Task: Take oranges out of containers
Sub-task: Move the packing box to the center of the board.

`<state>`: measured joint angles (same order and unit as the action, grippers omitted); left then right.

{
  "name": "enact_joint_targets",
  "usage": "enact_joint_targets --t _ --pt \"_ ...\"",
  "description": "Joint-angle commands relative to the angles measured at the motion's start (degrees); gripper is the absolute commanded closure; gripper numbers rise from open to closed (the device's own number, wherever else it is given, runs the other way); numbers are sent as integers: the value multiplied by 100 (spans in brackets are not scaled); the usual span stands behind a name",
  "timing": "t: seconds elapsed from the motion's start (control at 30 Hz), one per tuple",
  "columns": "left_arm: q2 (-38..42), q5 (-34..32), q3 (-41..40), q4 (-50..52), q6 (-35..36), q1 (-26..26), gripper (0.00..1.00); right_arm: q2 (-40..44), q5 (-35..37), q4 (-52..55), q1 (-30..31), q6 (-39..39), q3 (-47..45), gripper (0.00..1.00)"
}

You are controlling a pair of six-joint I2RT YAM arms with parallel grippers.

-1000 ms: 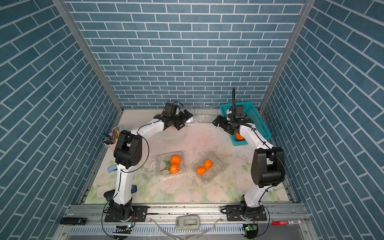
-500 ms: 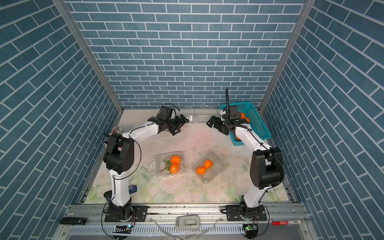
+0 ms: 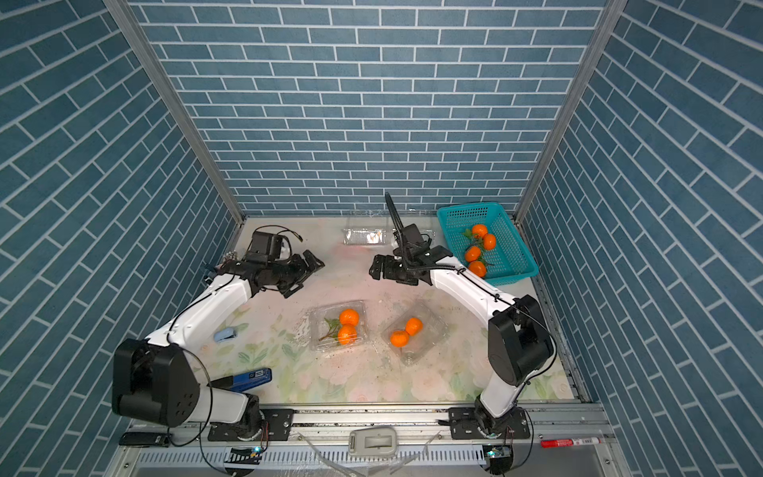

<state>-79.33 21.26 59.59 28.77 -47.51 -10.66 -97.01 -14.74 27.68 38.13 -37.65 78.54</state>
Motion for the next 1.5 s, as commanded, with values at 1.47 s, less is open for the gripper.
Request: enact_joint_targets --t 1.47 --pt "-2297 893 721 -2189 -821 -850 1 -944 -247 -637 -105 -819 13 19"
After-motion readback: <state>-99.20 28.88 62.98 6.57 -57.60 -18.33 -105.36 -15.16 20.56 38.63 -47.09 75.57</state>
